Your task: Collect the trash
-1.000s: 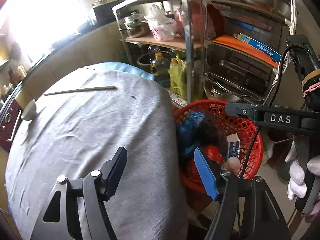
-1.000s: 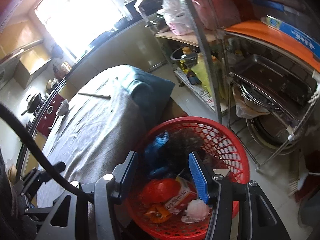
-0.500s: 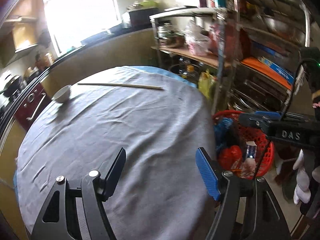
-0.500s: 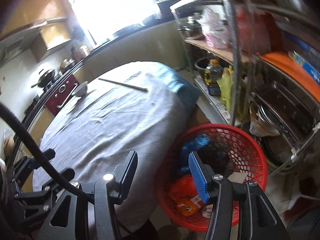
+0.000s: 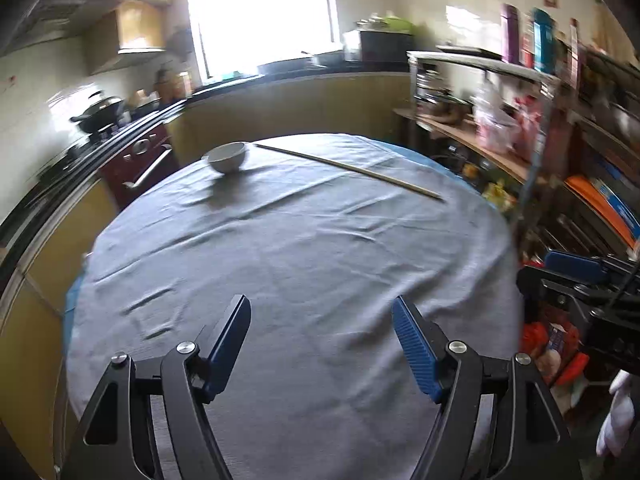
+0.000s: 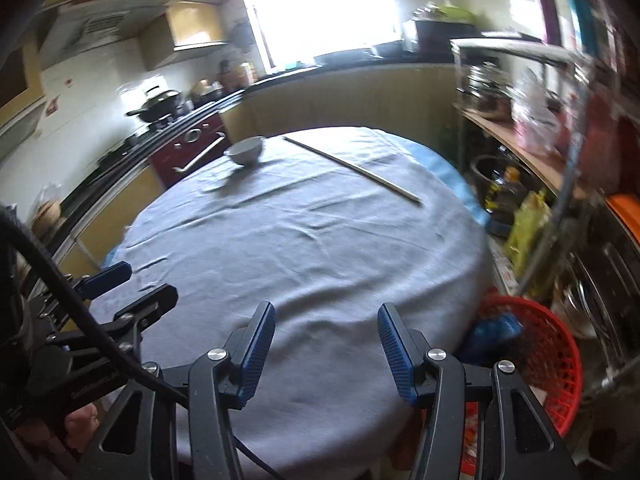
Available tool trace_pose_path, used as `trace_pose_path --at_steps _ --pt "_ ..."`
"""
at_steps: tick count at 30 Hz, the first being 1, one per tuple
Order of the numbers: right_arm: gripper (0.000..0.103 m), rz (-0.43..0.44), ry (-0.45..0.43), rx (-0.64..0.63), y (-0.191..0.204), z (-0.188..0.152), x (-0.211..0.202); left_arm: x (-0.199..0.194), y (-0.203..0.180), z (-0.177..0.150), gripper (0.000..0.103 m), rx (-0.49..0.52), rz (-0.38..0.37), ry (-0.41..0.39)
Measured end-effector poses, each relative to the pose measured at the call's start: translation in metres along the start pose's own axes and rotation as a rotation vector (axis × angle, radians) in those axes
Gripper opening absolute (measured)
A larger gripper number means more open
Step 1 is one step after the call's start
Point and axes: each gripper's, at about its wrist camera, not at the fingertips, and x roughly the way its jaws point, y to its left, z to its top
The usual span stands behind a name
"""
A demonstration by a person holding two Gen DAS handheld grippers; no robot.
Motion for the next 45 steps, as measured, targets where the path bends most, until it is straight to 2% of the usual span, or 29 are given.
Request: trace_pose_path --at_steps 13,23,29,37,39,41,45 --pt "0.058 0.092 -0.014 -0.144 0.091 0.019 0.013 -0.024 0.086 -0.010 0.074 -0.148 0.167 -0.049" --pt "0.058 0.169 -0.014 -0.193 0.149 0.018 0.019 -0.055 0.124 -0.020 0.074 -0.228 0.268 -0.083" --pt "0.059 0.211 -0.039 -0.210 0.166 0.012 0.007 -0.078 0.130 -0.028 0.074 -0.252 0.319 -0.109" --pt "0.060 0.225 -0.104 -0.222 0.171 -0.004 -0.029 -0.116 0.117 -0.032 0.074 -0.245 0.352 -0.150" --pt "0.060 0.218 -0.128 -0.224 0.169 -0.007 -0.040 -0.125 0.114 -0.031 0.076 -0.239 0.354 -0.162" --pt "0.062 0.209 -0.149 -0.225 0.168 -0.008 -0.048 -0.133 0.112 -0.029 0.085 -0.232 0.361 -0.179" --pt "0.063 0.200 -0.168 -0.218 0.168 -0.006 -0.056 -0.143 0.114 -0.025 0.085 -0.235 0.366 -0.205"
